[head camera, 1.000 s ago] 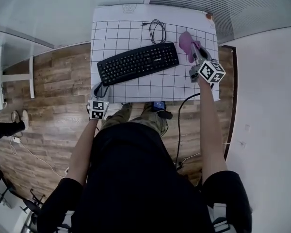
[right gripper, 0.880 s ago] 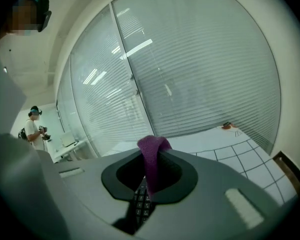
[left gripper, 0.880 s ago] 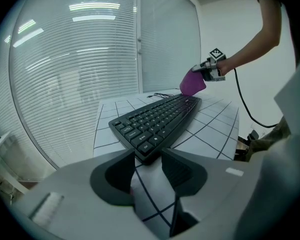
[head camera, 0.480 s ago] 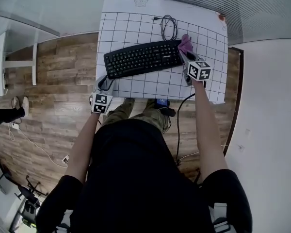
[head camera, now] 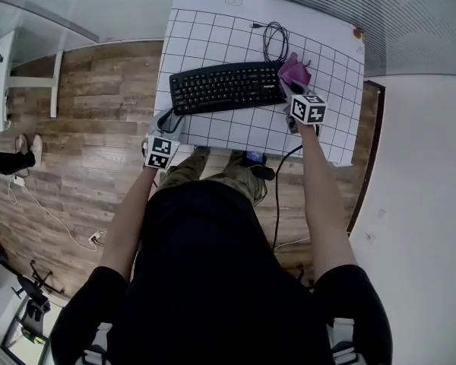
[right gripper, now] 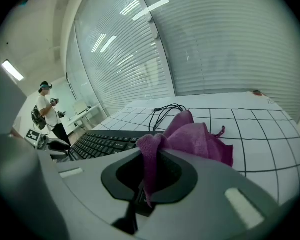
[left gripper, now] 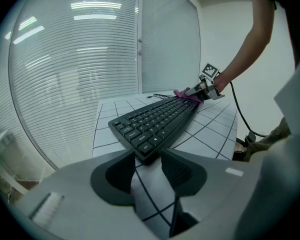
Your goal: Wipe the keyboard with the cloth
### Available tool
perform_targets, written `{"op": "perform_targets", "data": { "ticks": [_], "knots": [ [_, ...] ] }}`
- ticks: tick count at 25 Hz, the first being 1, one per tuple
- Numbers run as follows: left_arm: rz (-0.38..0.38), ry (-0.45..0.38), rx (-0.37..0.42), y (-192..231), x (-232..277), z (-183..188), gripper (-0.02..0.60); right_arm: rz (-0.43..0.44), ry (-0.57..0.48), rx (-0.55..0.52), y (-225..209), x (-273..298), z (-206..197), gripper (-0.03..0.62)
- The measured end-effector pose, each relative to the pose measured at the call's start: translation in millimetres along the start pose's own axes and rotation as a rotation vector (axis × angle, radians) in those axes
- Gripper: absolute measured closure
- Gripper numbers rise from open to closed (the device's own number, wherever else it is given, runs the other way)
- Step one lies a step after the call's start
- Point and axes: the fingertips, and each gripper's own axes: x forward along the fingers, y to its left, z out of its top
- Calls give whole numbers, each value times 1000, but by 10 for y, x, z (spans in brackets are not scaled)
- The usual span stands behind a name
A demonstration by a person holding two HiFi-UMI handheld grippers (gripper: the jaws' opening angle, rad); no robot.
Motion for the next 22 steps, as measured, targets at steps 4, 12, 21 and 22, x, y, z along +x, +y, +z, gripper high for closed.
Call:
{"op": "perform_targets", "data": {
  "ticks": [4,12,21,22],
  "knots": [
    [8,-3,5,0,-4,2,445,1,-2,28,39,12,-37,553],
    [11,4,10,-3,-4,-24,443,8,5,61,152,41,-97,553],
    [-11,1,-5,-18,-2,-5,431,18,8,71,272,70,-143,553],
    [-10,-1,-4,-18,-1,-5,431,19,9,61,298,78,-149,553]
  ]
}}
